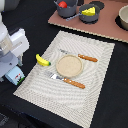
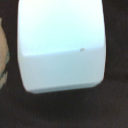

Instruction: Interact with the objects in diverse but meaningful ways.

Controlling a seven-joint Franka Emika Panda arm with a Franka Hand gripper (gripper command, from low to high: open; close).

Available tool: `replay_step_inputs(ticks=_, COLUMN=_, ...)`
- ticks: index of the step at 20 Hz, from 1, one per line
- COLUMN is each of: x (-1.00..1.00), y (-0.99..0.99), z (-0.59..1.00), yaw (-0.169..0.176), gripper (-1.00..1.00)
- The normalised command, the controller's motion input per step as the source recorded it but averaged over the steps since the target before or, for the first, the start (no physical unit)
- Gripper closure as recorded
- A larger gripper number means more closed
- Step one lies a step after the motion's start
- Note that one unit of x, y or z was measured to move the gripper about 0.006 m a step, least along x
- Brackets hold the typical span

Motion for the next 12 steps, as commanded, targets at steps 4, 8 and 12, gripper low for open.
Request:
replay_step_inputs(ticks=4, x=0.05, y=-0.1, z=-0.25, yaw=0.0, gripper=-1.0)
replay_step_inputs(ticks=8, x=0.01, y=-0.06, z=-0.23, yaw=0.001, gripper=-1.0)
replay_step_inputs(ticks=12, x=0.0, y=-0.07, z=-0.09, yaw=0.0, gripper=1.0)
